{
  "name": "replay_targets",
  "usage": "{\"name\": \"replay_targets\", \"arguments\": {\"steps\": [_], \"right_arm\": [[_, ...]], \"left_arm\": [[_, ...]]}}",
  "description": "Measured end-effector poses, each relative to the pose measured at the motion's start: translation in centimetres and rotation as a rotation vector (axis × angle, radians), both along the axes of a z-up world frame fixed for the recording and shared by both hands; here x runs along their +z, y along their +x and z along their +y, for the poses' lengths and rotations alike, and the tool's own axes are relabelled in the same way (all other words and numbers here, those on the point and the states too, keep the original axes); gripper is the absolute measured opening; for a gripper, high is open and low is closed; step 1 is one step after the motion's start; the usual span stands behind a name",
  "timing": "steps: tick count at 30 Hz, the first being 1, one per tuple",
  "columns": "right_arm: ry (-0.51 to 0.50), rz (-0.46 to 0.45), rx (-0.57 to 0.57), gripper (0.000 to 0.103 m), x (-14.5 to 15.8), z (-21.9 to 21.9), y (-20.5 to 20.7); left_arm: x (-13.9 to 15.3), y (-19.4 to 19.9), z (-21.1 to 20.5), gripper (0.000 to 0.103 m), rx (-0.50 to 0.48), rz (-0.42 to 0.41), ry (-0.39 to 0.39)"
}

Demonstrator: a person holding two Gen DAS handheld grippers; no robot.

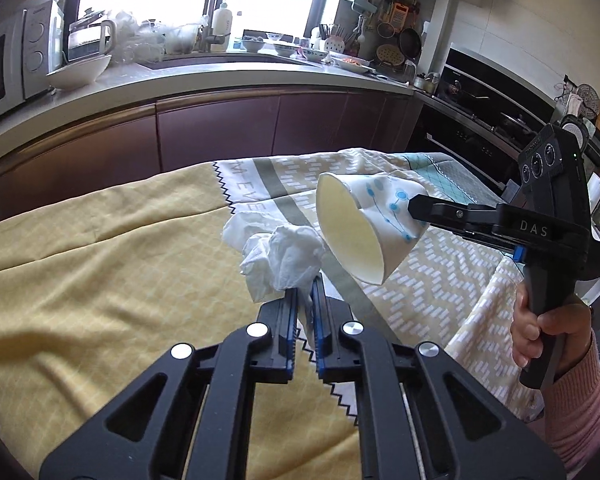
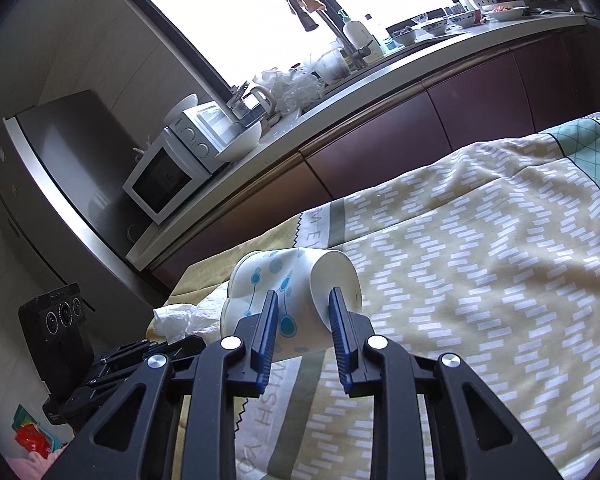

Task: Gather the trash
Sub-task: 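Grasp the white tissue with the left tool while the right tool grasps the paper cup rim, then carry the tissue and paper cup with both tools over the teal bin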

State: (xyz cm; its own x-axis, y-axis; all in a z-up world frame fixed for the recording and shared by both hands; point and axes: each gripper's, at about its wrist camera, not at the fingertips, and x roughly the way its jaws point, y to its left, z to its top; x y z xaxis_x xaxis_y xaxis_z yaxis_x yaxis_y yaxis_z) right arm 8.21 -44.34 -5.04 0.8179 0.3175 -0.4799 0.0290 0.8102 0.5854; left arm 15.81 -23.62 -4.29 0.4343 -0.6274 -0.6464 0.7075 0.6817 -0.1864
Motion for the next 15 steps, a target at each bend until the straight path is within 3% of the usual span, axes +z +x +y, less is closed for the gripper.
{"name": "replay_targets", "arguments": {"steps": [15], "right_arm": [[0.031, -0.040, 0.195, 0.024, 1.2, 9.7, 0.5]], "left_arm": [[1.3, -4.8, 13.0, 0.007, 0.163, -0.053, 0.019]]}}
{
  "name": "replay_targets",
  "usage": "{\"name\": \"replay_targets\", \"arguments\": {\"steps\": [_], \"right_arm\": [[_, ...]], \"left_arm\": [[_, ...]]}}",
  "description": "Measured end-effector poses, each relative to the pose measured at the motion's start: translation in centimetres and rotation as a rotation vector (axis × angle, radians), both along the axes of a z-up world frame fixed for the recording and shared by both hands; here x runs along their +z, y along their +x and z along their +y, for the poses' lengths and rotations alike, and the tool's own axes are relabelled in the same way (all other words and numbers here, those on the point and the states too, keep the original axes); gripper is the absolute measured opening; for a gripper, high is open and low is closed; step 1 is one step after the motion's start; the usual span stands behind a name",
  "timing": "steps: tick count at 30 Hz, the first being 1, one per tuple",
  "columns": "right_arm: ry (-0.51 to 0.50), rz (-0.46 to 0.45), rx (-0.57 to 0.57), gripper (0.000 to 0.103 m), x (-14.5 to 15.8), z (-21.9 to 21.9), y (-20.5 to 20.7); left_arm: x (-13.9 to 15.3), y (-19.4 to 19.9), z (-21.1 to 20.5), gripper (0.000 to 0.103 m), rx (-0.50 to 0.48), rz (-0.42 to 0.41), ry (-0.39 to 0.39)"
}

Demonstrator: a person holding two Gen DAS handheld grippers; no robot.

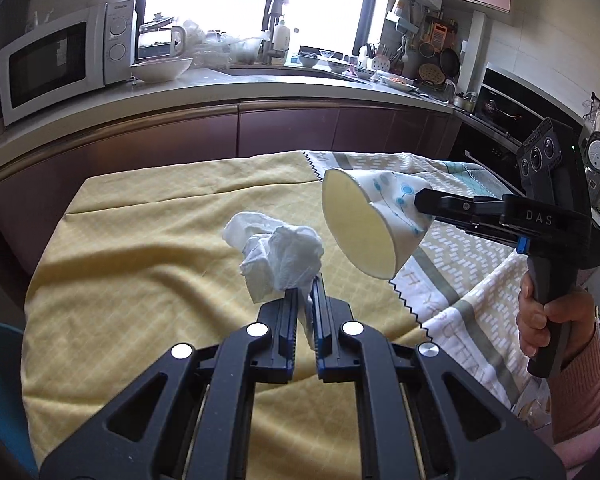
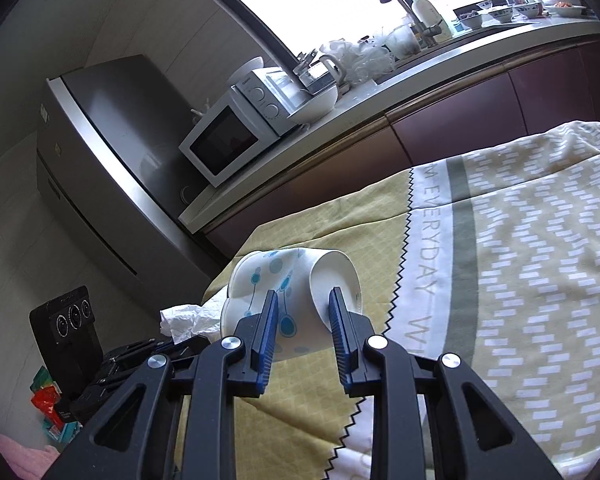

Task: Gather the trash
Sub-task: 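Carry the tissue and paper cup with both tools over the teal bin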

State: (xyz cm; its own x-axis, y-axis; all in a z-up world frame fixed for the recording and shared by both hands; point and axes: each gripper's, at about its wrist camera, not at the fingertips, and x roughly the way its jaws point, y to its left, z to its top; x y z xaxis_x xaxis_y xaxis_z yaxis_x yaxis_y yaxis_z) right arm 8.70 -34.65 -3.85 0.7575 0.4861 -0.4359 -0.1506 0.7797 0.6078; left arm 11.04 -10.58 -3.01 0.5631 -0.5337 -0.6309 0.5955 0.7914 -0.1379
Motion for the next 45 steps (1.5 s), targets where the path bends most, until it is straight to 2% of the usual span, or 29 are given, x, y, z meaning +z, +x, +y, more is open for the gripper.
{"name": "replay_targets", "arguments": {"steps": [12, 23, 45], "right_arm": [[0.033, 0.035, 0.134, 0.024, -0.8, 6.7, 1.1], [0.025, 0.048, 0.199, 0.024, -0.7, 10.5, 1.9], [0.014, 0.058, 0.303, 0.024, -0.7, 16.1, 3.7]], "left_arm": [[-0.3, -2.6, 6.5, 0.007, 0.109, -0.010, 0.000], [0.3, -3.8, 11.0, 0.007, 0.179, -0.017, -0.024], [0.9, -4.7, 15.9, 0.007, 0.288, -0.012, -0.032]]}}
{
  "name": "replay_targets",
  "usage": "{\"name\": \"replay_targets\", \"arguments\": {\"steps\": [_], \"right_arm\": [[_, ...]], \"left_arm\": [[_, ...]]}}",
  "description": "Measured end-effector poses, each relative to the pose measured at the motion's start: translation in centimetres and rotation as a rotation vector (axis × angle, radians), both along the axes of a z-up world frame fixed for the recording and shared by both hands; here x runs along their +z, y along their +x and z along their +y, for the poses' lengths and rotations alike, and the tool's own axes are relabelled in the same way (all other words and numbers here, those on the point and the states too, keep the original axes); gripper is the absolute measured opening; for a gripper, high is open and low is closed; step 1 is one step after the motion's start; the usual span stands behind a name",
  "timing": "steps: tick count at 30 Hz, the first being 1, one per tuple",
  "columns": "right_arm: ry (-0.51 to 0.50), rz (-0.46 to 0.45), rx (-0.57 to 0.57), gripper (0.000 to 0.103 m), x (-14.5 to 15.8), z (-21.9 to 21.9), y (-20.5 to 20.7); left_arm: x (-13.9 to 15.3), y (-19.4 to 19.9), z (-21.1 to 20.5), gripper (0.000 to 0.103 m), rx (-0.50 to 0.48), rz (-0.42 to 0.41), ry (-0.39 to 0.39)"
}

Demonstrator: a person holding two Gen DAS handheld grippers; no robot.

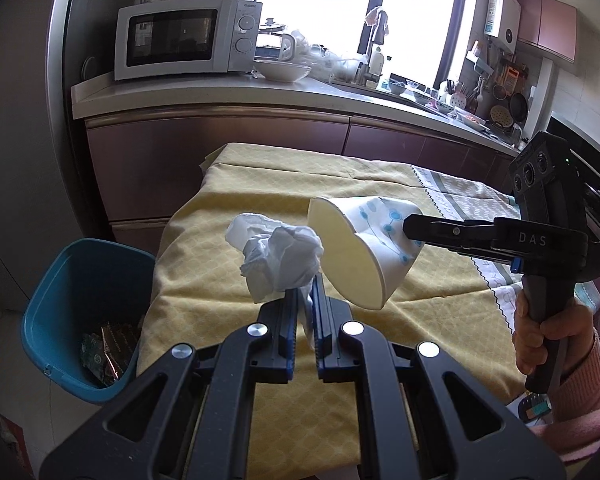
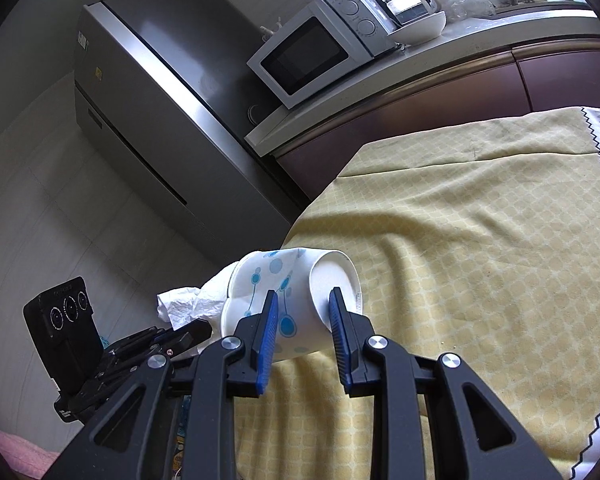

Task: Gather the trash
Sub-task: 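Carry the tissue and paper cup with both tools over the teal bin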

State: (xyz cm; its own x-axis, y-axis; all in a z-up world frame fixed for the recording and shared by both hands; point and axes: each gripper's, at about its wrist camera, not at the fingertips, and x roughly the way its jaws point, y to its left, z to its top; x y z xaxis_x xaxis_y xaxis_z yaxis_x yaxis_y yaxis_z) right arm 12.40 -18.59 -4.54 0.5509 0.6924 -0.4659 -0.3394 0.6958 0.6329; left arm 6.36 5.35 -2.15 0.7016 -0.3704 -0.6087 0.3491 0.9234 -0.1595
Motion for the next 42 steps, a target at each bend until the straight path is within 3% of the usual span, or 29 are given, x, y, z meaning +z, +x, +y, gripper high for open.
{"name": "replay_targets", "arguments": {"steps": [42], "right_arm": [[-0.007, 0.007, 0.124, 0.024, -0.1, 6.0, 2.6]], "left_arm": [[0.2, -0.6, 5.6, 0.007, 0.125, -0.012, 0.007]]}}
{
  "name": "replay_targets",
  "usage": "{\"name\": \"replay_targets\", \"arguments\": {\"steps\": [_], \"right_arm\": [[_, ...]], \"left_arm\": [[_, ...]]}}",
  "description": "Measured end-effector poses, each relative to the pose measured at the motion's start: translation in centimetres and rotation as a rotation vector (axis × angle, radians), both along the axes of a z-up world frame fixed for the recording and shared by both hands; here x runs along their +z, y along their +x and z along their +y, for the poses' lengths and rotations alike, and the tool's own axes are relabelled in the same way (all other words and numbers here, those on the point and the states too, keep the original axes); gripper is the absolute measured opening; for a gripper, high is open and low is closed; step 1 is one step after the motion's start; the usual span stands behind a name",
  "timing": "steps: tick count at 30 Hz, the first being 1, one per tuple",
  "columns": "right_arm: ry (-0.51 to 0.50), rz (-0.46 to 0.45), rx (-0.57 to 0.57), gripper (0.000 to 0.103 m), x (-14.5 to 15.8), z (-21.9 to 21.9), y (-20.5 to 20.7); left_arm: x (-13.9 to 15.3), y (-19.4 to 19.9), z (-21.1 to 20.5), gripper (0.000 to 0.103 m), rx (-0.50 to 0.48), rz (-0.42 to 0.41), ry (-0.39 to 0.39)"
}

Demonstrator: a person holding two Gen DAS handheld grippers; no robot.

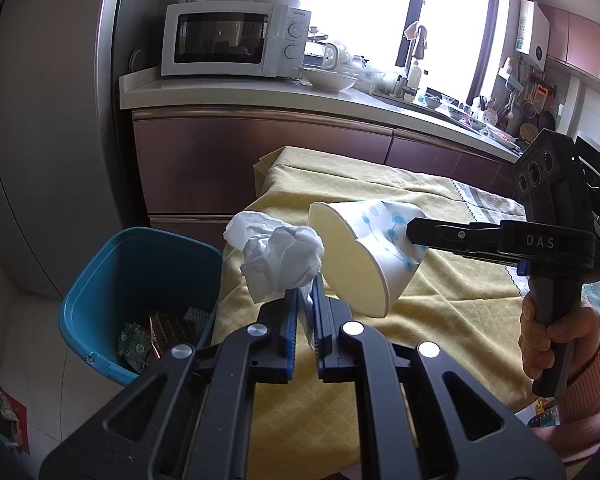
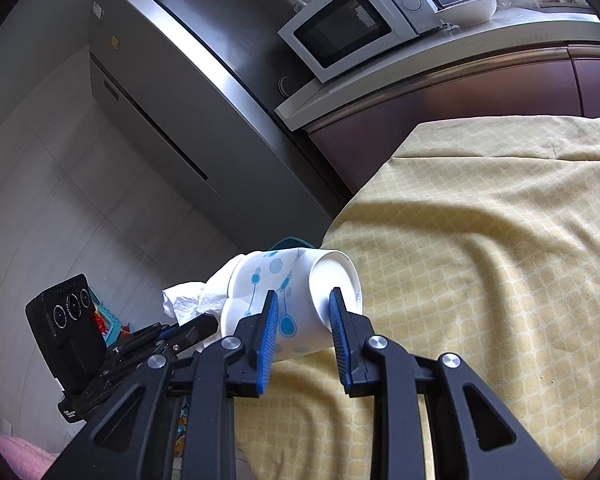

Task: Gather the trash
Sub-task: 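Carry the tissue and paper cup with both tools over the teal bin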

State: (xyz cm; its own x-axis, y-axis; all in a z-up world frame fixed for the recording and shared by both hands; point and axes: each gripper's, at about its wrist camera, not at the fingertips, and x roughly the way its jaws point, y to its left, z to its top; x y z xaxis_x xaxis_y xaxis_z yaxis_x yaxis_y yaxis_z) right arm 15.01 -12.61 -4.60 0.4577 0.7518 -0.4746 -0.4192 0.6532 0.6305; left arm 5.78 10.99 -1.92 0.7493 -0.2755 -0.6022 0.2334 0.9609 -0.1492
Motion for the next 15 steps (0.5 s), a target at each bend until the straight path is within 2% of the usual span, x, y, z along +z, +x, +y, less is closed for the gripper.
{"name": "replay_targets", "arguments": {"steps": [15], "right_arm": [[-0.012, -0.007, 0.038, 0.024, 0.4, 2.1, 0.6]], "left_arm": [[0.0, 0.1, 1.7, 0.007, 0.038, -0.002, -0.003]]}}
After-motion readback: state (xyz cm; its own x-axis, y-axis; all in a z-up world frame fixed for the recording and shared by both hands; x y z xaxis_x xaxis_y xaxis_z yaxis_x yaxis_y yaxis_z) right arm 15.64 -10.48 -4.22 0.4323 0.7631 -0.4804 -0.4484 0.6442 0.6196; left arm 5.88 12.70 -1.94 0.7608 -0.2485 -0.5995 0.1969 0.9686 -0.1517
